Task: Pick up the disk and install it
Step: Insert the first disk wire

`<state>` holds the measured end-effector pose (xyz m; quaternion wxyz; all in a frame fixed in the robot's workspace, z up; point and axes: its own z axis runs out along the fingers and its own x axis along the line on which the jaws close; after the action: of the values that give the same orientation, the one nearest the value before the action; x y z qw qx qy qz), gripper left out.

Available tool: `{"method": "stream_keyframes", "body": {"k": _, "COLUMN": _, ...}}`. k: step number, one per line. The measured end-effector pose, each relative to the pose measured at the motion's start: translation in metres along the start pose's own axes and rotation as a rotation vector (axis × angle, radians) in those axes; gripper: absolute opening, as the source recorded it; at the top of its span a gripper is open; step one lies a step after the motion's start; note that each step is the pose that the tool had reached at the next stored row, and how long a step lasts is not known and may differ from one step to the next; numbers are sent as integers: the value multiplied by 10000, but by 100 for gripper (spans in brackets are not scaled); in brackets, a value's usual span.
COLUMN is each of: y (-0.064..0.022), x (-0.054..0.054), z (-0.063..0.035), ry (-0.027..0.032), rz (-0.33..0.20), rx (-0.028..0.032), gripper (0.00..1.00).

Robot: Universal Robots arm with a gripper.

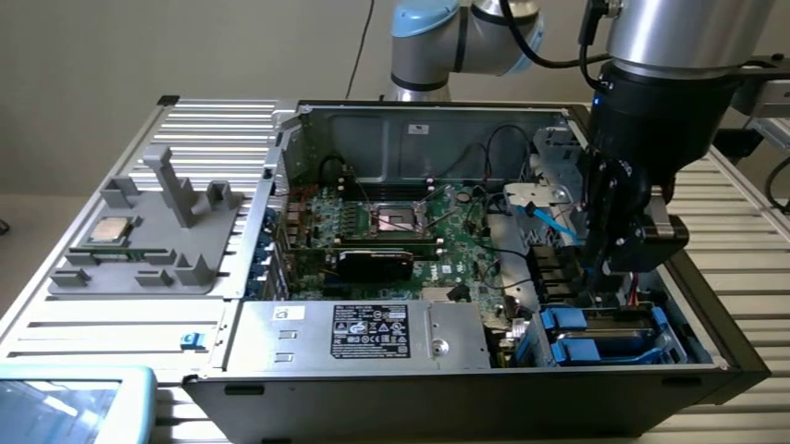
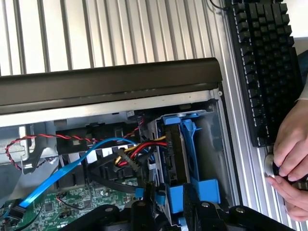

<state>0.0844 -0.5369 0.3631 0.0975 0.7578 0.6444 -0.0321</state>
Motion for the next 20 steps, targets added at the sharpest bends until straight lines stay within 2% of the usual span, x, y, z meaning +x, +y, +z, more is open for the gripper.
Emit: {"method": "stream_keyframes", "body": {"k": 20, "y": -7, "x": 19, "z": 33, "ry": 4, "rz": 1, "rx": 0, "gripper": 36}}
